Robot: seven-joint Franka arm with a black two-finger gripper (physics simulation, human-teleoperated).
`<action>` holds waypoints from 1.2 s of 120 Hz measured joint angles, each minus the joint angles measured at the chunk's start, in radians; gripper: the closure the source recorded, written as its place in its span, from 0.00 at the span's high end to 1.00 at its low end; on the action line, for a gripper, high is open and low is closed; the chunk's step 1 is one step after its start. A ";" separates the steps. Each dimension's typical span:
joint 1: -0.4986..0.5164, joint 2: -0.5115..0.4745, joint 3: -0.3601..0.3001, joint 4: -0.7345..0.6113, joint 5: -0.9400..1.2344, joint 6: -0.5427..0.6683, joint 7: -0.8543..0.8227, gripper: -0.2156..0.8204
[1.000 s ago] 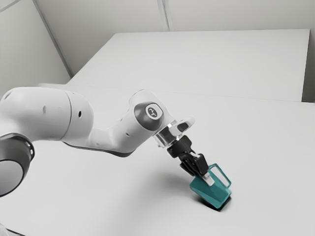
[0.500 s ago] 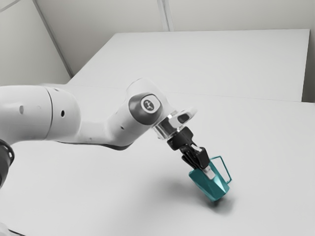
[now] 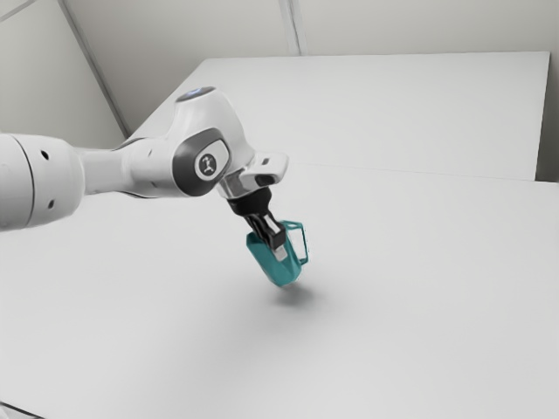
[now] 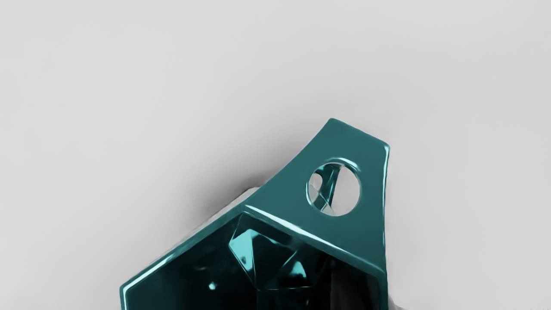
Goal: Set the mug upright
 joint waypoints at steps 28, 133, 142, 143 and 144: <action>0.090 0.019 0.001 0.007 0.222 0.017 -0.047 0.03; 0.189 0.158 -0.015 0.033 0.174 0.186 -0.030 0.31; 0.189 0.154 -0.014 0.031 0.176 0.188 -0.022 0.45; 0.189 0.153 -0.014 0.031 0.177 0.188 -0.022 0.46; 0.189 0.152 -0.014 0.031 0.178 0.188 -0.021 0.48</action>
